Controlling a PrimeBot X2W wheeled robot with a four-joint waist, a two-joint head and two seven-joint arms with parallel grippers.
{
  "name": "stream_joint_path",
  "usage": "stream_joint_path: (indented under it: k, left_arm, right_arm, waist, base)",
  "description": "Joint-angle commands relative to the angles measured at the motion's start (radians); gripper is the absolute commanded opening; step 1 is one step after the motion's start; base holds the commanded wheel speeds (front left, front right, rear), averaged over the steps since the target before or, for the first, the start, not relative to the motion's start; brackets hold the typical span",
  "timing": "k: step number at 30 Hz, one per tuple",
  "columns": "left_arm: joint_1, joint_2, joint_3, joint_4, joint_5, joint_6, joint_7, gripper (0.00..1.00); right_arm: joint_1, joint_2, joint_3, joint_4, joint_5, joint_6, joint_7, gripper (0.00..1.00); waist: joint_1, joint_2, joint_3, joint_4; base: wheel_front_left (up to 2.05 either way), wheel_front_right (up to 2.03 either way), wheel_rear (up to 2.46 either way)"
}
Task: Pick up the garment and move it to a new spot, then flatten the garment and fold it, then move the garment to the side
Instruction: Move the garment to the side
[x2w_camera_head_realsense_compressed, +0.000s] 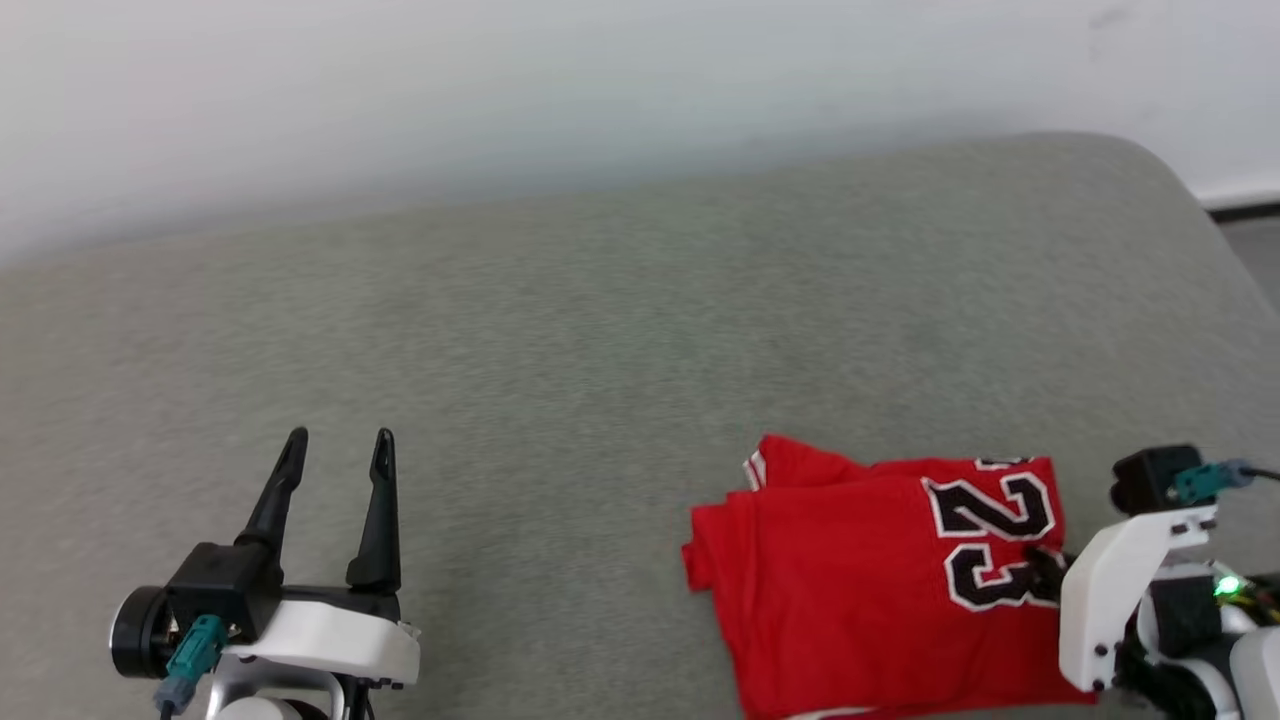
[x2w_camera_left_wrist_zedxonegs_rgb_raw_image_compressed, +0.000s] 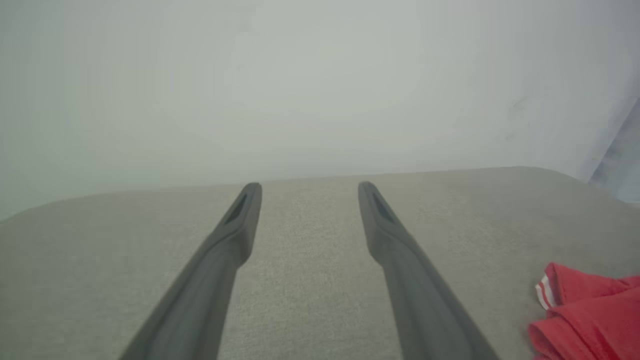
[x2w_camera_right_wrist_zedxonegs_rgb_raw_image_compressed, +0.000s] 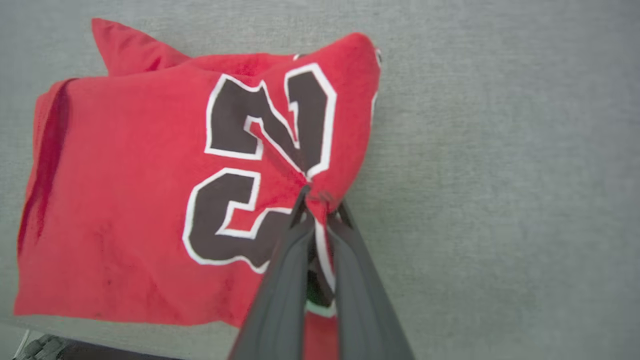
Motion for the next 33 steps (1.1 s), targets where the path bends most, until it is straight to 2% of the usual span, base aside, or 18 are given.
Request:
stream_joint_path:
  k: [1,6,11,13,14,19,27,33]
  left_arm:
    - [-0.014,0.004,-0.001,-0.006,0.007,-0.003,-0.005,1.0]
    - [-0.047,0.021,0.006,-0.041,0.009,-0.015,-0.004,1.0]
    - [-0.103,0.059,0.018,-0.088,0.02,-0.022,0.007,1.0]
    - [-0.126,0.075,0.022,-0.112,0.025,-0.027,0.017,1.0]
    - [-0.169,0.103,0.027,-0.158,0.034,-0.035,0.035,1.0]
    - [-0.234,0.137,0.009,-0.219,0.052,-0.057,0.062,1.0]
    - [-0.316,0.161,-0.026,-0.291,0.067,-0.084,0.091,1.0]
    - [-0.321,0.171,-0.031,-0.326,0.066,-0.084,0.093,1.0]
  right_arm:
    - [-0.022,-0.006,-0.007,-0.007,-0.016,-0.001,-0.005,0.0]
    - [-0.096,-0.001,-0.027,0.0,-0.073,-0.001,-0.036,0.0]
    - [-0.205,0.004,-0.069,0.04,-0.139,-0.001,-0.123,0.0]
    - [-0.253,0.023,-0.1,0.064,-0.164,-0.001,-0.161,0.0]
    - [-0.328,0.036,-0.157,0.098,-0.209,-0.001,-0.206,0.0]
    - [-0.433,0.021,-0.269,0.141,-0.29,-0.001,-0.246,0.0]
    - [-0.543,-0.026,-0.483,0.18,-0.434,-0.001,-0.259,0.0]
    - [-0.594,-0.001,-0.58,0.219,-0.5,-0.001,-0.288,0.0]
  waist:
    - [0.0,0.0,0.037,-0.08]
    - [0.0,0.0,0.118,-0.181]
    - [0.0,0.0,0.238,-0.244]
    - [0.0,0.0,0.287,-0.261]
    - [0.0,0.0,0.366,-0.275]
    - [0.0,0.0,0.463,-0.269]
    - [0.0,0.0,0.56,-0.215]
    - [0.0,0.0,0.593,-0.182]
  base:
    - [0.0,0.0,0.0]
    - [0.0,0.0,0.0]
    - [0.0,0.0,0.0]
    - [0.0,0.0,0.0]
    - [0.0,0.0,0.0]
    - [0.0,0.0,0.0]
    - [0.0,0.0,0.0]
    - [0.0,0.0,0.0]
